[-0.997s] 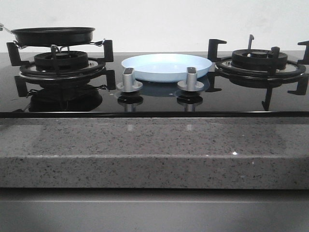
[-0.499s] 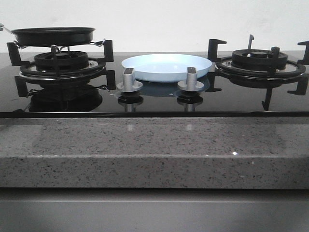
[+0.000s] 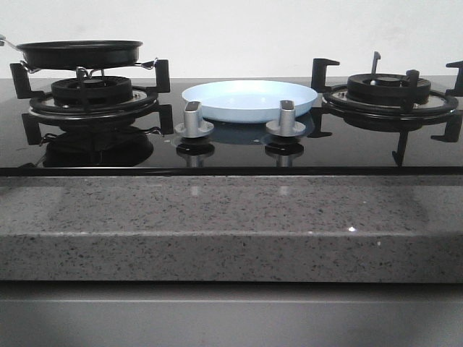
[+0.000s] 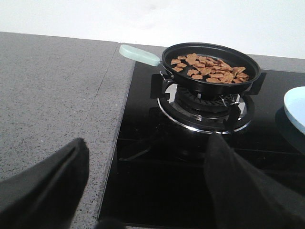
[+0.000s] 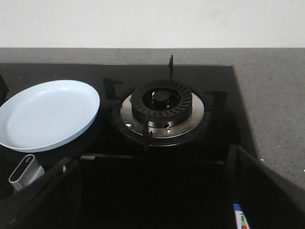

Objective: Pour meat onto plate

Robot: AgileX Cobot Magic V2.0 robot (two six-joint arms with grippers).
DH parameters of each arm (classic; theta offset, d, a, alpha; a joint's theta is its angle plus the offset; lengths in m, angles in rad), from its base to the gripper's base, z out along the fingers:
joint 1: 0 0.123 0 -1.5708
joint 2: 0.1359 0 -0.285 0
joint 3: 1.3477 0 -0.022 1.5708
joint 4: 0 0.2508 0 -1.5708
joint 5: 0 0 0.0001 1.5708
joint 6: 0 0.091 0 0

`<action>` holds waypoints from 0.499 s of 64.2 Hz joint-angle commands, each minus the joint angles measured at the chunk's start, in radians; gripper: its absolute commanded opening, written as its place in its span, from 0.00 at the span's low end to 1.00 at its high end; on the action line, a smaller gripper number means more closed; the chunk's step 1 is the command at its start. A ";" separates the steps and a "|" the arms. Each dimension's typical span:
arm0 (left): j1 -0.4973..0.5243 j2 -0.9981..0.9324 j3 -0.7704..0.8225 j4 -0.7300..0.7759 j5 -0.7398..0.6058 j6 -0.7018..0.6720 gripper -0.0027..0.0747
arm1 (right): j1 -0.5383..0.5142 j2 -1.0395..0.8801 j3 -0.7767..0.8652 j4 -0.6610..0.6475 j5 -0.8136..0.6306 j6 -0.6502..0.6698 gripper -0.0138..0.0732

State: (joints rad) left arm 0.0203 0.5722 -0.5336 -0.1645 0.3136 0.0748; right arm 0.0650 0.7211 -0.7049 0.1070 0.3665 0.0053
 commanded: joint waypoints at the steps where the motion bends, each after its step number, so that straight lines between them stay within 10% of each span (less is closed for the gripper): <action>1: -0.001 0.007 -0.037 -0.006 -0.085 -0.002 0.62 | -0.004 0.110 -0.126 0.047 -0.019 -0.005 0.91; 32: -0.001 0.007 -0.037 -0.006 -0.085 -0.002 0.60 | 0.119 0.700 -0.706 0.116 0.290 -0.005 0.86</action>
State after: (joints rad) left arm 0.0203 0.5722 -0.5336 -0.1645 0.3136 0.0748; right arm 0.1476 1.3566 -1.2808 0.2143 0.6375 0.0053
